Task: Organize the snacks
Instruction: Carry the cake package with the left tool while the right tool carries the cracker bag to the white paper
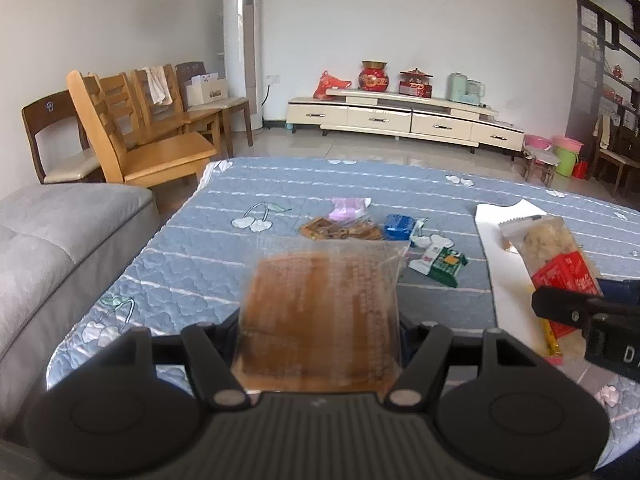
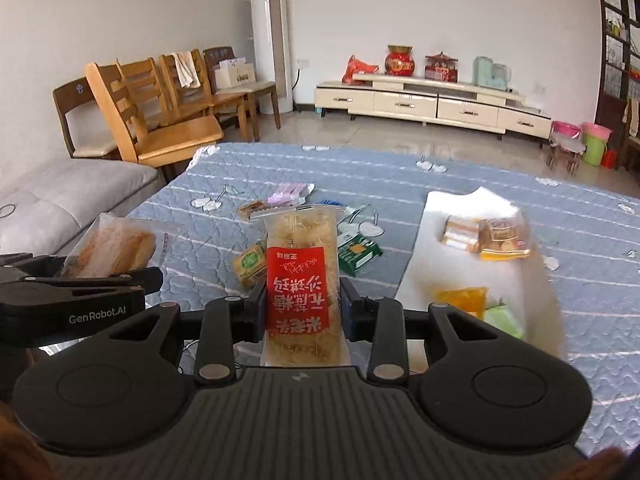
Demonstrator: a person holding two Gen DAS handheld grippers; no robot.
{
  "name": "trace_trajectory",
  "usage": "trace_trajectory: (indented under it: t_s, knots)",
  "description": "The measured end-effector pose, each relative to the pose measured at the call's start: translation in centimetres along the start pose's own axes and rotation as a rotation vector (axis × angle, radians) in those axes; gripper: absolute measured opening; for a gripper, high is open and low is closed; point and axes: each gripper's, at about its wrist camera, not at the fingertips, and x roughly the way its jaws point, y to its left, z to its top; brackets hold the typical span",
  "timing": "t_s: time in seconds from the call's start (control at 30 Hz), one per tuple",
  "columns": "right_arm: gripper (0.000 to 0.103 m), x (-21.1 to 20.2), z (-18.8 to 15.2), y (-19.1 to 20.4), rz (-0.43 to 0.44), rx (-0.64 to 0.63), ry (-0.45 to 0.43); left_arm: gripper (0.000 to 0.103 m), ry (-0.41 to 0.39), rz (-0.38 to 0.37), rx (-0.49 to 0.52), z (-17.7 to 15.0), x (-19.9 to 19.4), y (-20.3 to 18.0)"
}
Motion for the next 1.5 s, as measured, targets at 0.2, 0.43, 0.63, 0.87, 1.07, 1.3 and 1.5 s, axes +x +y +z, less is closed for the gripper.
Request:
trace_trajectory:
  t_s: [0.2, 0.43, 0.63, 0.87, 1.07, 1.3, 1.5]
  knots:
    - [0.043, -2.0, -0.5, -1.1, -0.024, 0.015, -0.027, 0.068, -0.002, -0.017, 0.003, -0.1, -0.5, -0.6]
    - [0.043, -3.6, -1.1, -1.9, -0.052, 0.028, -0.045, 0.068, 0.001, -0.043, 0.013, -0.1, -0.7, -1.5]
    - [0.043, -4.2, -1.4, -2.5, -0.068, 0.042, -0.055, 0.068, -0.005, -0.052, 0.026, -0.1, -1.3, -2.6]
    - [0.043, -5.0, -1.6, -2.8, -0.086, 0.048, -0.060, 0.068, 0.001, -0.065, 0.041, -0.1, -1.3, -3.5]
    - [0.043, -5.3, -1.8, -3.1, -0.105, 0.052, -0.064, 0.068, 0.006, -0.076, 0.053, -0.1, -1.2, -4.1]
    - [0.043, -5.6, -1.8, -3.4, -0.118, 0.056, -0.065, 0.068, 0.004, -0.088, 0.067, -0.1, -1.3, -4.8]
    - [0.043, -5.7, -1.8, -3.6, -0.131, 0.059, -0.070, 0.068, 0.005, -0.099, 0.073, 0.1, -1.2, -5.2]
